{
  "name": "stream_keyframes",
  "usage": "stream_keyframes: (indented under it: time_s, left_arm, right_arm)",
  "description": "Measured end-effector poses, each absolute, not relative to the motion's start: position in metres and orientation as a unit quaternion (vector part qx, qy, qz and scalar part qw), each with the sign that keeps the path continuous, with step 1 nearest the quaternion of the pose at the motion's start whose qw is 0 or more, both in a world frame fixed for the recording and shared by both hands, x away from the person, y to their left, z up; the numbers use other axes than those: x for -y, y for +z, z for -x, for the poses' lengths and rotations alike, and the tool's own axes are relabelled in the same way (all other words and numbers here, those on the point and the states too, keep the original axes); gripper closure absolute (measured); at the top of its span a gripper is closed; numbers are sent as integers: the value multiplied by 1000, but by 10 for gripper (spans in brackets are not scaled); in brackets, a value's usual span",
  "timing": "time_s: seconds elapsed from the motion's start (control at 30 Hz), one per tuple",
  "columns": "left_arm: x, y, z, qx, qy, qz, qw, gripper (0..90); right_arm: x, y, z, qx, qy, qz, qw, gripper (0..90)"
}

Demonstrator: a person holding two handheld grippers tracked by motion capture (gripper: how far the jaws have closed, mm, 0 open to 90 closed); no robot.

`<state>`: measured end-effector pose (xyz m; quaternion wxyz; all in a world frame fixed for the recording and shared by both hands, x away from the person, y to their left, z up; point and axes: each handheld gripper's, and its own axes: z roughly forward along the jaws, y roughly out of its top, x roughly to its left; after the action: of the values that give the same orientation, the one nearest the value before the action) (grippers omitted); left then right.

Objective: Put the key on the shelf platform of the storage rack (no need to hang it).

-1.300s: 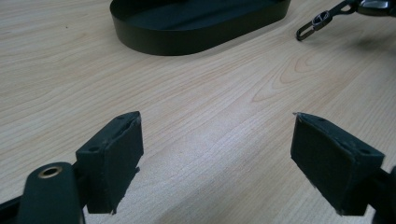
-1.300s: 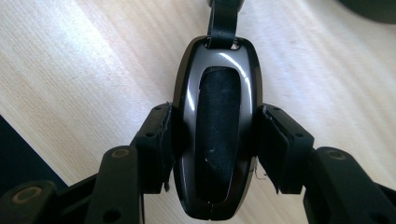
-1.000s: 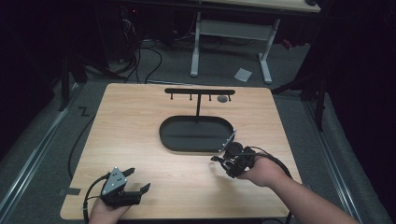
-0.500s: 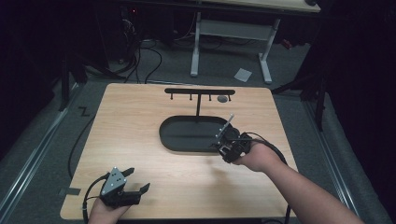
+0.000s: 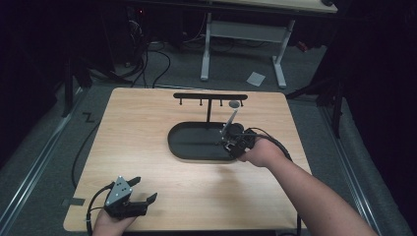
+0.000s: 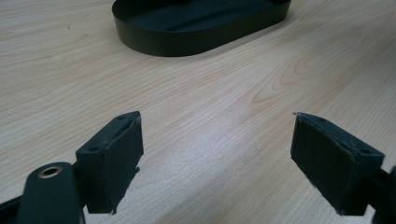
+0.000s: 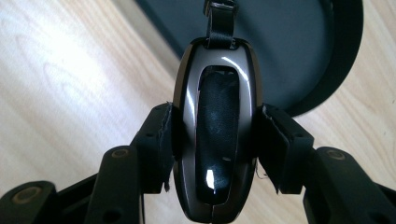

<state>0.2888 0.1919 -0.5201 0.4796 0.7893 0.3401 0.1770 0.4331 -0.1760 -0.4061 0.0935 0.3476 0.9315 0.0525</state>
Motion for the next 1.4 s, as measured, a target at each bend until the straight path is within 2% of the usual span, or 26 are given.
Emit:
stream_keyframes:
  time_s: [0.63,1.1,1.4]
  left_arm:
    - [-193,-520,-289,-339,173,-790,480,177]
    - [-193,-521,-288,-341,174,-788,483,177]
    - [-194,-521,-288,-342,173,-788,482,177]
  right_arm:
    - [142,-429,-474,-933,56,-344,94,488]
    - [132,-425,-495,-927,72,-353,104,488]
    - [130,-453,-501,-930,52,-353,91,487]
